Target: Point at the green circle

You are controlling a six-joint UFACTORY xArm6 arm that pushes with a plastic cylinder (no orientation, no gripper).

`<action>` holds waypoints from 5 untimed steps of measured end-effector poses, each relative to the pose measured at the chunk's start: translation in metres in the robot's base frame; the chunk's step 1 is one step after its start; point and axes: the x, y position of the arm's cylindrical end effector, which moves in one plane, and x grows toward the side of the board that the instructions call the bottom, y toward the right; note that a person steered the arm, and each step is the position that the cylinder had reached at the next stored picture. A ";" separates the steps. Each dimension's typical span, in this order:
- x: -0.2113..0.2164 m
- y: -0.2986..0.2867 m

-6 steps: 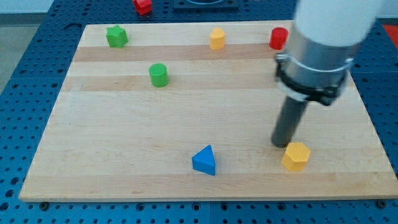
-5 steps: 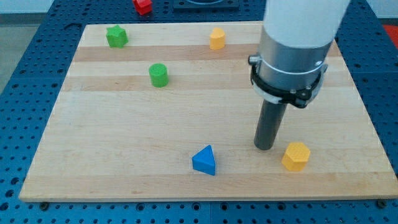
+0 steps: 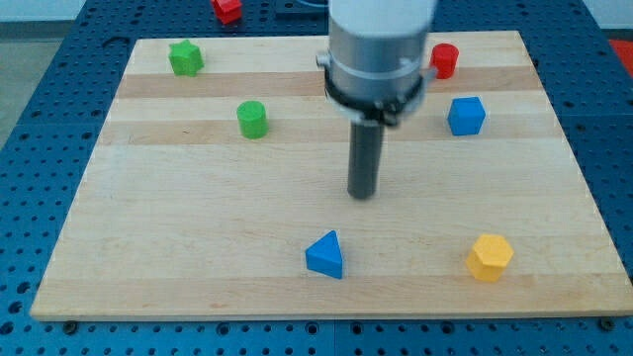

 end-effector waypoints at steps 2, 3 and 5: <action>-0.099 -0.003; -0.111 -0.022; -0.099 -0.108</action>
